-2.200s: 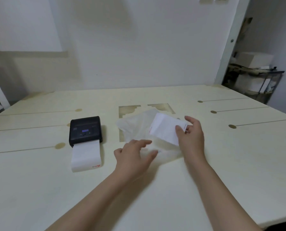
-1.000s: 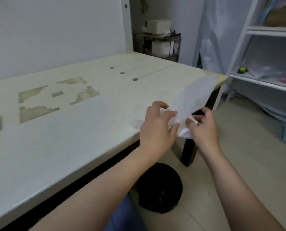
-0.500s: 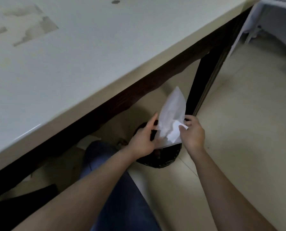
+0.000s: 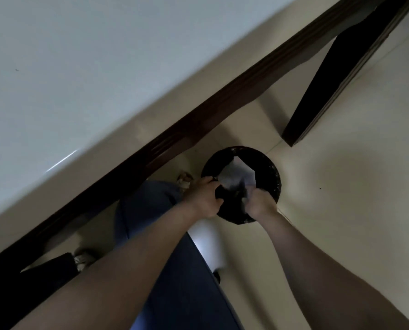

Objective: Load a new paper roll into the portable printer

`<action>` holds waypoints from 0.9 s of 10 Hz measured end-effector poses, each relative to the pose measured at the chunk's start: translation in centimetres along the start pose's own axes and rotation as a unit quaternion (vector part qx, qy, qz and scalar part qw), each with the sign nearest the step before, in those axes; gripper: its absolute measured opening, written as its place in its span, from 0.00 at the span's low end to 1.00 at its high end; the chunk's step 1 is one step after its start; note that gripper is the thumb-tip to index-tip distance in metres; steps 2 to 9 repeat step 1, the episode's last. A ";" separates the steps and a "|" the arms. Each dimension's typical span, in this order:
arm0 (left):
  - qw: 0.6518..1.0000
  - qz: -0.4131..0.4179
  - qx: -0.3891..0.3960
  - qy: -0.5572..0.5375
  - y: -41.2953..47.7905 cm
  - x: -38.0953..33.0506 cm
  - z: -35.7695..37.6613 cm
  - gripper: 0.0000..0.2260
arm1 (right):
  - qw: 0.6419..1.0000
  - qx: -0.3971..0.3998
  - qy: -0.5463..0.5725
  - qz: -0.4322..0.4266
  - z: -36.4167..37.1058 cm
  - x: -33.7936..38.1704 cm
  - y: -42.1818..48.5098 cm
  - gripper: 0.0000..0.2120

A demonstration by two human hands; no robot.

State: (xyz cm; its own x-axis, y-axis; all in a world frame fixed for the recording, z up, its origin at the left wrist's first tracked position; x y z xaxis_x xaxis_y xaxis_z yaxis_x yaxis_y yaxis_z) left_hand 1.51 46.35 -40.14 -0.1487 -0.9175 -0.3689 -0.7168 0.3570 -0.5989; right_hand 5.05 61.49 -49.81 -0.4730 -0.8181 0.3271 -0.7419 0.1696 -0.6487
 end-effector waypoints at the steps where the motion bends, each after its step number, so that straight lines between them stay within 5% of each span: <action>1: 0.999 0.000 -0.031 -0.021 -0.4 -0.3 -1.1 0.20 | 0.998 -0.044 0.031 0.024 -0.9 -0.1 -0.2 0.21; 9: 0.999 0.000 -0.031 -0.021 -0.4 -0.3 -1.1 0.20 | 0.998 -0.044 0.031 0.024 -0.9 -0.1 -0.2 0.21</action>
Point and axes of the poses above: each hand's wrist, its own y-axis towards the middle knuckle, its own z-axis out of the palm, x = y × z, the point moved 5 cm from there along y, towards the middle knuckle, and after that the axes turned 1 degree about -y, right-handed, at the moved point
